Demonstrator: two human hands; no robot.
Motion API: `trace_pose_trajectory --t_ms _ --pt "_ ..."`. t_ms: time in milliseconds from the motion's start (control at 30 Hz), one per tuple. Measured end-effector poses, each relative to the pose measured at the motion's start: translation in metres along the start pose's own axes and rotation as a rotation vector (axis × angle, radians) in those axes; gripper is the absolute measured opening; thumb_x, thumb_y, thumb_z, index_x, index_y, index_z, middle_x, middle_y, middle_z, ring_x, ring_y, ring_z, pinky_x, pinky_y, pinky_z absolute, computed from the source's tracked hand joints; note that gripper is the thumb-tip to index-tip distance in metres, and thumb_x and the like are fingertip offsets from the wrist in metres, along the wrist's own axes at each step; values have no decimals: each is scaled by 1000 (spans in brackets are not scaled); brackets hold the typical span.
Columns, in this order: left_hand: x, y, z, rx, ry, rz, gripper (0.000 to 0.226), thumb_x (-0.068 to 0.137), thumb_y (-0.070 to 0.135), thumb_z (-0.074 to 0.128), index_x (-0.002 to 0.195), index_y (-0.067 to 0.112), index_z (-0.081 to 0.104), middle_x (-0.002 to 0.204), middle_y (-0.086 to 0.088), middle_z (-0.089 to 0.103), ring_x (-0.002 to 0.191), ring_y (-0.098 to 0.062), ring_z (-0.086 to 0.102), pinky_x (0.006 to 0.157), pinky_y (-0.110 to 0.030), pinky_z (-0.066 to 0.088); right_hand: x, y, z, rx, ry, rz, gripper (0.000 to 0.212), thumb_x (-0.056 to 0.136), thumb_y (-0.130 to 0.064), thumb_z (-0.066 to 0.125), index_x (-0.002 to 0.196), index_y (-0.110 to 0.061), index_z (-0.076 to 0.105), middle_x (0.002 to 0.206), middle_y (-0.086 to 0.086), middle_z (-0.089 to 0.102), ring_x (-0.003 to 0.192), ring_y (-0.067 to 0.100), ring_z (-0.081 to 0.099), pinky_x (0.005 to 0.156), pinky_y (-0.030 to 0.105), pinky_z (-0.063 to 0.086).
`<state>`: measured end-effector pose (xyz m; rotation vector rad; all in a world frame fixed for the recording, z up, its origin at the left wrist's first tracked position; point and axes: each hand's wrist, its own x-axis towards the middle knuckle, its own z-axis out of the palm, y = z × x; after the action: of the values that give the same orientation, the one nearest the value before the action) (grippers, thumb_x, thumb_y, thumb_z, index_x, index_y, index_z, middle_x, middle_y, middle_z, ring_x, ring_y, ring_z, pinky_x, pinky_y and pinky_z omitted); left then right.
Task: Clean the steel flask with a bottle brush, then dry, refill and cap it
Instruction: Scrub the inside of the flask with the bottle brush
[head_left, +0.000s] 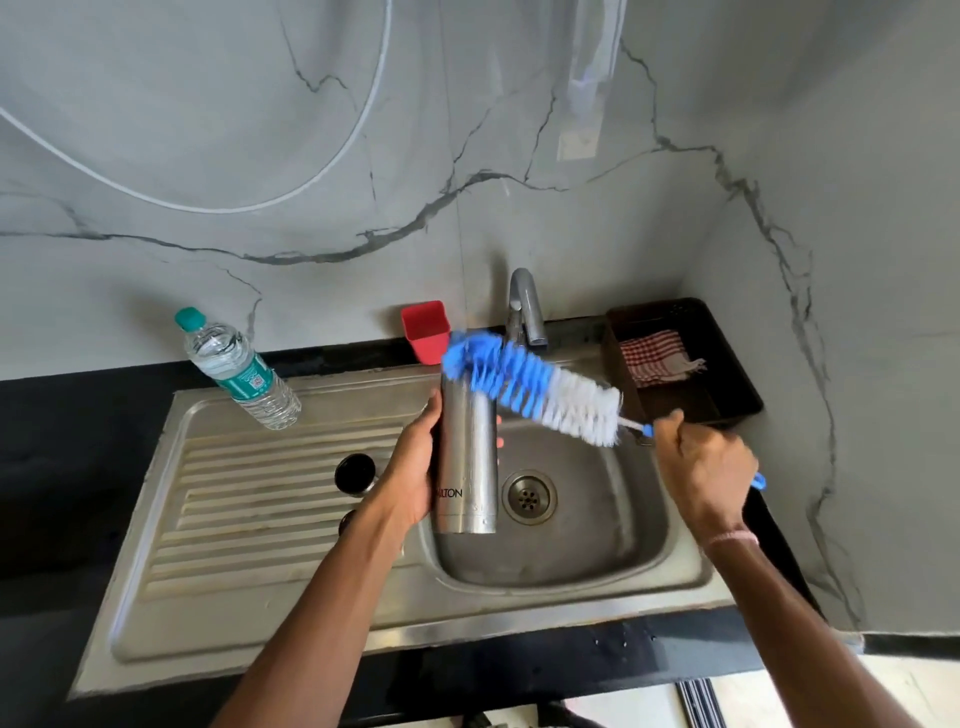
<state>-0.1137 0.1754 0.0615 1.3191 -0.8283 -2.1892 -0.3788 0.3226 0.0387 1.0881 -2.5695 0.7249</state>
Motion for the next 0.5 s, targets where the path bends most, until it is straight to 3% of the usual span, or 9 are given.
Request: trace_pose_trajectory --t_ms 67,167,267,367,433,500 --pt "1 4 -2 -23 12 18 59 107 54 37 113 7 71 96 -14 79 77 -25 76 71 -35 61 -34 18 -6 49 -18 -146 59 93 -29 43 38 -7 42 35 15 41 28 30 41 44 27 32" --pt "6 11 -8 -88 -6 24 67 101 66 40 118 8 69 102 -14 75 81 -26 73 73 -37 58 -62 29 -22 128 -11 -215 56 93 -31 41 41 -21 26 34 2 25 27 20 31 40 25 28" --pt "7 8 -3 12 5 16 71 100 70 38 112 8 72 96 -12 78 79 -23 75 72 -34 62 -38 22 -17 63 68 -136 59 92 -29 42 37 -9 40 34 13 36 27 28 37 42 27 33" --pt "9 0 10 60 -30 34 83 92 79 48 117 5 75 103 -19 75 78 -28 74 92 -50 58 8 3 -6 -16 86 51 56 93 -28 44 51 4 61 45 27 52 38 42 52 50 35 42" --pt "7 -2 17 34 -34 29 87 85 82 53 124 6 72 102 -22 74 79 -31 74 100 -59 53 23 -5 -5 -19 59 120 52 92 -27 47 57 6 66 50 30 55 43 47 54 53 37 42" --pt "10 -2 17 38 -27 15 84 83 82 58 121 9 73 99 -21 75 79 -31 75 97 -55 57 15 0 -5 -23 52 83 54 92 -28 45 52 4 62 48 28 54 40 45 52 52 33 35"
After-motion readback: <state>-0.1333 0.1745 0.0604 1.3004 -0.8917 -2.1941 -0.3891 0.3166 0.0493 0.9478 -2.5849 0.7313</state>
